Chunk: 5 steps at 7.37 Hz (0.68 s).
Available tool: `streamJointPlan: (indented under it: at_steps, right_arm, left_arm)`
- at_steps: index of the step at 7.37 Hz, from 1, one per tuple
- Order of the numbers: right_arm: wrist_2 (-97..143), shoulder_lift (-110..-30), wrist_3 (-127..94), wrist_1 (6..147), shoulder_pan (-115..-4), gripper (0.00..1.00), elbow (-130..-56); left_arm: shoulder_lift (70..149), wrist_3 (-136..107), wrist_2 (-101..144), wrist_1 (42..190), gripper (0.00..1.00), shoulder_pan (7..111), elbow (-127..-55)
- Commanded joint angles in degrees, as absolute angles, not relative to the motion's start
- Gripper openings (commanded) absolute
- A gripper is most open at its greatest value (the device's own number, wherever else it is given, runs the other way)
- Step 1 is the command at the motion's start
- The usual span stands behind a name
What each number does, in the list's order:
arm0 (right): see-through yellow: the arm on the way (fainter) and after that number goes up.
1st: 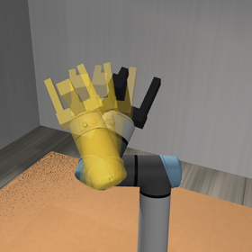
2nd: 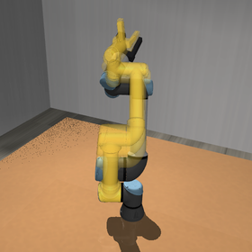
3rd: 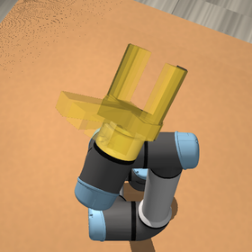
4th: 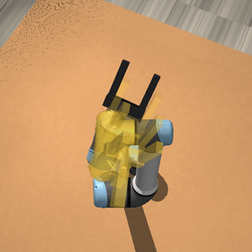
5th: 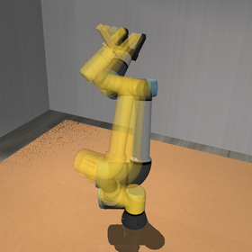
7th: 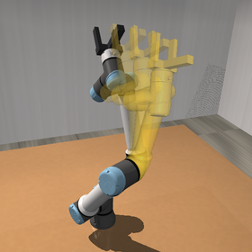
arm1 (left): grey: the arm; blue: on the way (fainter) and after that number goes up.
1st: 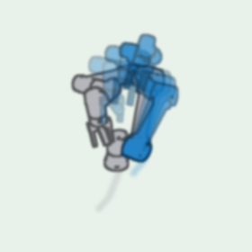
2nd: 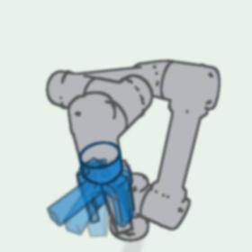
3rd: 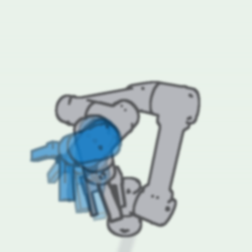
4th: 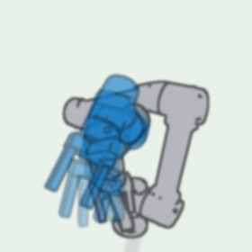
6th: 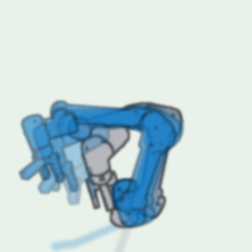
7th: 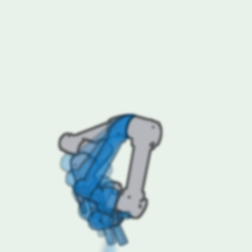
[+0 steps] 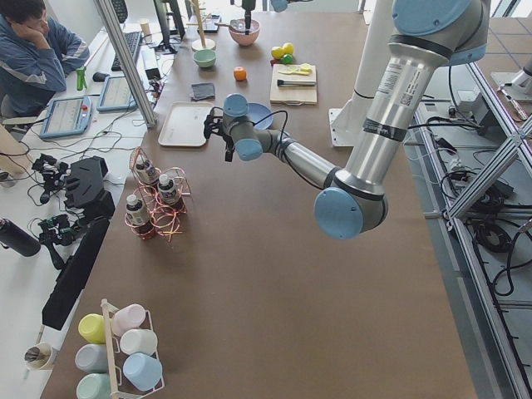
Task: Pick orange to plate
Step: 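Release the plate and withdraw the left gripper while the right gripper reaches toward the orange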
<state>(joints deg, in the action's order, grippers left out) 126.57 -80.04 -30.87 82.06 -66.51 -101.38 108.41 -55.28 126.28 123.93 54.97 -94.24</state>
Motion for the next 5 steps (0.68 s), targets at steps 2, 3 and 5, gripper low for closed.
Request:
streamJointPlan:
  at_steps: [2, 3, 5]
  right_arm:
    - [123.8, -69.8, -34.2, 88.9, -60.3, 1.00, -96.2]
    - [123.7, -67.3, -35.4, 88.9, -59.2, 1.00, -93.5]
    - [122.7, -64.4, -35.6, 88.4, -57.4, 1.00, -89.1]
  left_arm:
    - [98.1, -23.4, 139.5, 116.5, 1.00, 75.3, -94.5]
    - [97.8, -10.1, 140.0, 106.4, 1.00, 81.2, -94.6]
    - [97.7, 10.7, 139.5, 88.6, 1.00, 88.7, -94.7]
